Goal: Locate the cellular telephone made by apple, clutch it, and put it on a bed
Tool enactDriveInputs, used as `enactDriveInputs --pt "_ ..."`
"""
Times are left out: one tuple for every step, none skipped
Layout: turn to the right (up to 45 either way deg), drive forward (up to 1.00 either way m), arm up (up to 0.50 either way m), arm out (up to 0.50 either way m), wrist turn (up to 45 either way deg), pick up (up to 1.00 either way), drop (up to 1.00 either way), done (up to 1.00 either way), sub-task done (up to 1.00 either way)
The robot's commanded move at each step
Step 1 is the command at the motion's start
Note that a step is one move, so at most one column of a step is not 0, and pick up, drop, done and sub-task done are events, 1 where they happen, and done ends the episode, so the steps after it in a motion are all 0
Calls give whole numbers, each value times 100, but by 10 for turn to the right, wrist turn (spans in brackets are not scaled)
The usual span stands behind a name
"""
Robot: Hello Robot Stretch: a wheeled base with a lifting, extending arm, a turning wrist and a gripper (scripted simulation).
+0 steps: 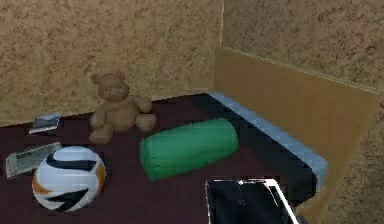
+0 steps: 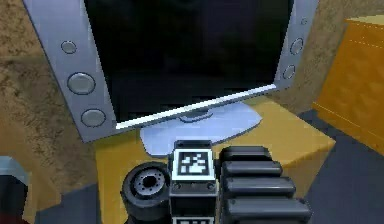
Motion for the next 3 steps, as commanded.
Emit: enactDriveInputs --pt "450 0 0 0 0 0 0 0 0" --pt "450 0 0 0 0 0 0 0 0" --pt "450 0 0 0 0 0 0 0 0"
